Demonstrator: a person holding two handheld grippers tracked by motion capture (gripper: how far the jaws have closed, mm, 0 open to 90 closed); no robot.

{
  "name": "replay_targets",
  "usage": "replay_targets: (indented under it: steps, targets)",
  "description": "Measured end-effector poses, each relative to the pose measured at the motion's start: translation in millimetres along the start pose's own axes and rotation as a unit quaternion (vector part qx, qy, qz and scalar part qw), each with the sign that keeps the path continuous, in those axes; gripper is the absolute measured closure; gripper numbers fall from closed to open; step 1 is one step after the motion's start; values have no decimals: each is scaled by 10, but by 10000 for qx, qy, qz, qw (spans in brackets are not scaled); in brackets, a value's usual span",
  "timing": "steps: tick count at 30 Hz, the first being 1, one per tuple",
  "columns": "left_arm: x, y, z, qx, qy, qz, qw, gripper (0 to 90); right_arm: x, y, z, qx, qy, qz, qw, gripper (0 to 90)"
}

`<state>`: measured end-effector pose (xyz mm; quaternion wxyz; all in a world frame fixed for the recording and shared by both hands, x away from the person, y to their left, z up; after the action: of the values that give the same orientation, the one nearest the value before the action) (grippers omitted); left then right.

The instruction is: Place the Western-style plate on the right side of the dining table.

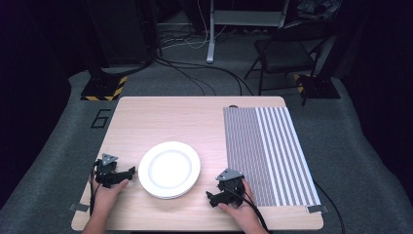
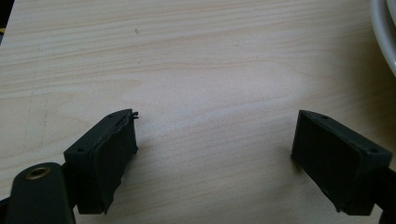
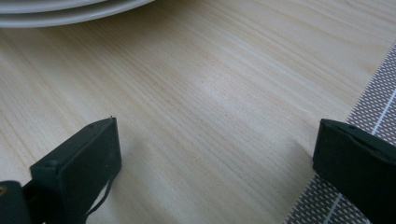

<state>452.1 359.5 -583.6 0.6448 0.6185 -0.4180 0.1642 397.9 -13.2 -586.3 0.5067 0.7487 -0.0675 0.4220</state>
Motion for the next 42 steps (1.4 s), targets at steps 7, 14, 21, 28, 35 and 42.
replay_targets:
  steps: [7,14,21,28,35,42]
  targets:
    - [0,-1,2,10,2,-10,10000,138,-1,2,-4,18,-19,0,10000,9]
    - [0,2,-3,-1,-9,-13,10000,142,-1,0,-1,26,6,-9,10000,0]
    - [-1,4,-2,-8,-4,-23,10000,143,-10,5,0,21,51,-29,10000,0]
    - [-2,4,-1,-11,3,-21,10000,143,-10,5,-1,22,47,-29,10000,0]
    - [-6,15,0,-4,38,-18,10000,163,-6,3,-6,6,0,-15,10000,0]
    - [-4,77,-19,123,248,-181,9995,295,3,2,-1,-39,-34,38,10000,23]
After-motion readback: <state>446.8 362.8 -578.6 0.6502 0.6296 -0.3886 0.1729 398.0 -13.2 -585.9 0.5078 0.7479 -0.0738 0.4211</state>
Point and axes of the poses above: each handheld gripper's, and its own axes: y roughly backward along the jaws, x roughly out of its top, z roughly to its right, the point moved 8 cm from there along -y, roughly forward along the jaws, and after that the axes turned 10 degrees about -y, right-handed, at the moved point
